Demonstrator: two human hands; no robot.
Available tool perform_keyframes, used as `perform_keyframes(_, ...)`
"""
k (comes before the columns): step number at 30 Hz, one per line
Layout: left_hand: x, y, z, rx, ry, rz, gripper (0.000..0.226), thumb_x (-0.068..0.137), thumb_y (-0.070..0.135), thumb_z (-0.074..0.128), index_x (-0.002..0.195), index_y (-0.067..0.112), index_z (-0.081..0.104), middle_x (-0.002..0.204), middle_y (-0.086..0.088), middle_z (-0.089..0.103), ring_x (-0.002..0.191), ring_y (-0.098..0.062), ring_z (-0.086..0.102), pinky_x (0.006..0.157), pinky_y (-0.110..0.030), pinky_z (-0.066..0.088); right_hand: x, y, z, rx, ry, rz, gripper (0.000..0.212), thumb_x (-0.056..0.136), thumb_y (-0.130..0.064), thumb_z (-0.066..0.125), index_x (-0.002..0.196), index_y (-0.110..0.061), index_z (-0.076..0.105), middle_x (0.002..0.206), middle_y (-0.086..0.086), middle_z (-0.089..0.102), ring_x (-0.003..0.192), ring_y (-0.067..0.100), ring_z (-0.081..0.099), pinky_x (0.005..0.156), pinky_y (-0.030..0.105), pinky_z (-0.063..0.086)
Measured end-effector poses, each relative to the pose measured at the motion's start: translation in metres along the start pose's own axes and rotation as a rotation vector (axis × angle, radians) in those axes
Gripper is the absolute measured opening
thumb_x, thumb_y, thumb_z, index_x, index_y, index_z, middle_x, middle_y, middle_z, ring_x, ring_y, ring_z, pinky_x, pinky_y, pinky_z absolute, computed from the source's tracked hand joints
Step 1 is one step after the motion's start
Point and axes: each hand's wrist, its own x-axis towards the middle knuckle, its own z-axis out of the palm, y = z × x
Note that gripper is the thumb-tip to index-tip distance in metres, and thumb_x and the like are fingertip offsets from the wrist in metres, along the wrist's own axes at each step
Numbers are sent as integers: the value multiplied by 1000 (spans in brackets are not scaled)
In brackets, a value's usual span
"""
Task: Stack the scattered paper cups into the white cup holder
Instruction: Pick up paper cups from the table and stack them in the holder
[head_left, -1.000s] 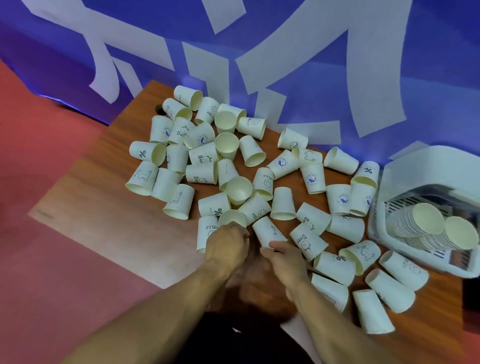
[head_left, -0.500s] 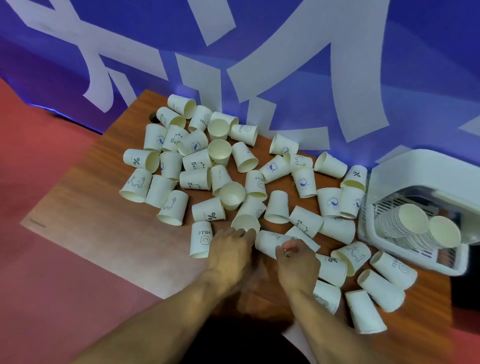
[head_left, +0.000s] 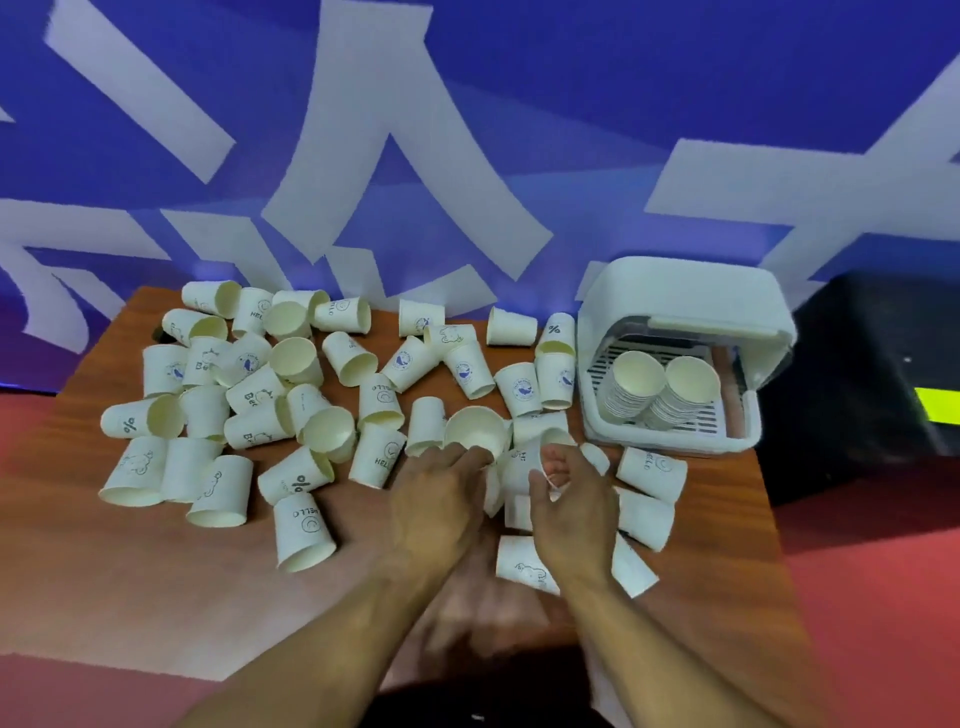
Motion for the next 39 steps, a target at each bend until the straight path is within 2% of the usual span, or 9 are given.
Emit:
perform_keyframes(4, 20, 37, 9, 43, 42, 32, 7, 85, 21, 67, 90, 25, 68, 75, 4, 62, 68, -24, 57, 54, -37, 45, 22, 19, -31, -2, 91, -51, 24, 81, -12, 70, 104, -16, 66, 90, -3, 68, 82, 15, 62, 75, 28, 47)
perform_keyframes(9, 45, 88, 26, 43, 54, 75, 11, 82, 20, 72, 91, 24, 70, 78, 3, 66, 69, -23, 61, 58, -38, 50, 48, 46, -74, 5, 136, -124, 22, 81, -9, 71, 100, -17, 65, 88, -6, 66, 80, 14, 59, 73, 28, 46)
perform_keyframes(18, 92, 151, 55, -28, 62, 121, 7, 90, 29, 64, 95, 27, 70, 88, 6, 70, 78, -19, 60, 66, -36, 50, 104, 74, -124, -77, 197, -253, 13, 82, -10, 68, 89, -20, 64, 84, -5, 62, 82, 20, 54, 67, 38, 48)
perform_keyframes(26, 125, 173, 76, 3, 19, 141, 10, 92, 32, 60, 95, 27, 68, 88, 7, 68, 78, -19, 58, 69, -34, 47, 148, 98, -141, -133, 198, -262, 9, 82, -14, 66, 87, -21, 63, 81, -5, 60, 82, 20, 53, 61, 39, 47)
perform_keyframes(31, 136, 174, 88, -23, 17, 157, 12, 92, 31, 57, 94, 25, 67, 87, 5, 67, 78, -20, 57, 67, -35, 47, 161, 106, -135, -162, 184, -210, 19, 77, -6, 69, 84, -23, 65, 80, -8, 61, 82, 18, 52, 60, 37, 48)
perform_keyframes(36, 142, 172, 98, -15, 14, 155, 5, 91, 25, 63, 93, 23, 66, 85, 3, 65, 75, -21, 57, 63, -35, 46, 171, 117, -130, -152, 152, -212, 19, 77, -5, 69, 85, -22, 66, 78, -9, 61, 79, 17, 52, 67, 36, 48)
perform_keyframes(39, 146, 173, 101, -23, 17, 145, 4, 90, 23, 65, 94, 22, 67, 88, 3, 65, 76, -21, 58, 63, -34, 48, 175, 123, -123, -132, 140, -218, 21, 76, -2, 69, 85, -21, 65, 77, -8, 58, 78, 18, 52, 59, 38, 47)
